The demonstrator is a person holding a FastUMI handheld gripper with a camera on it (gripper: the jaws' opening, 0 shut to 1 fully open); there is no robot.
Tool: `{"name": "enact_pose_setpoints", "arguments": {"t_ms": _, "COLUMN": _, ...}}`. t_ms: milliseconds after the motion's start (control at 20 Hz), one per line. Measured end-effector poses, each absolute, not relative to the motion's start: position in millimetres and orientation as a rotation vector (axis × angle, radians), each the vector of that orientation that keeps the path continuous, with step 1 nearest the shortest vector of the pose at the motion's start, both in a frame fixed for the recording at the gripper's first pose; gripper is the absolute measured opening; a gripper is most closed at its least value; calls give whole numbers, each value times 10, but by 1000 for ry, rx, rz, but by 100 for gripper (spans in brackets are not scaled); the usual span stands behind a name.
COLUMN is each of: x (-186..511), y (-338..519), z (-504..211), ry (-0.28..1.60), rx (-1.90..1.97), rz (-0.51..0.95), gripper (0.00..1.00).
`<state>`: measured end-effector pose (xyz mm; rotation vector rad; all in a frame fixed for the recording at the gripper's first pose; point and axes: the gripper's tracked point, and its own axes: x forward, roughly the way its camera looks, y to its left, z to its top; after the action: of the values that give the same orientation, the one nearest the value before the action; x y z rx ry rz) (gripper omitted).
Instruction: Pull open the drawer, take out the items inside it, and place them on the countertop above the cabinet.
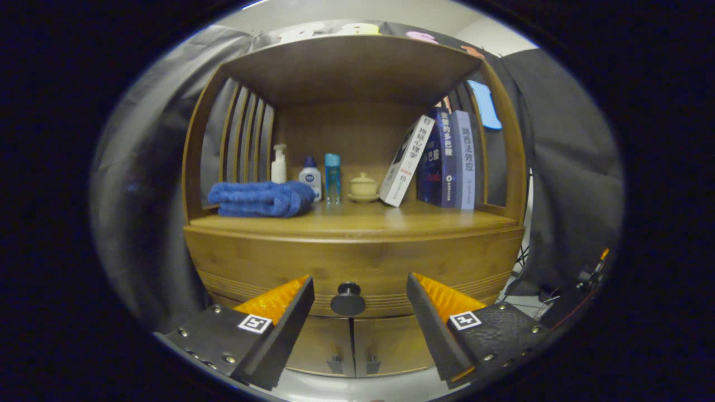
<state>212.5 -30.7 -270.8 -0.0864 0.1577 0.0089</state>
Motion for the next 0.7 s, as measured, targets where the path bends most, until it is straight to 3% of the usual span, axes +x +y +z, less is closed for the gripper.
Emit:
{"name": "enact_pose_setpoints", "arguments": {"t_ms": 150, "x": 2299, "y": -237, "z": -3013, "ry": 208, "rx": -86, "rz": 30, "gripper": 100}}
{"name": "enact_pose_setpoints", "arguments": {"t_ms": 300, "x": 2371, "y": -223, "z": -3003, "ry": 189, "rx": -75, "rz": 8, "gripper": 45}}
{"name": "enact_pose_setpoints", "arguments": {"t_ms": 700, "x": 2369, "y": -239, "z": -3018, "ry": 177, "rx": 3, "rz": -42, "gripper": 42}}
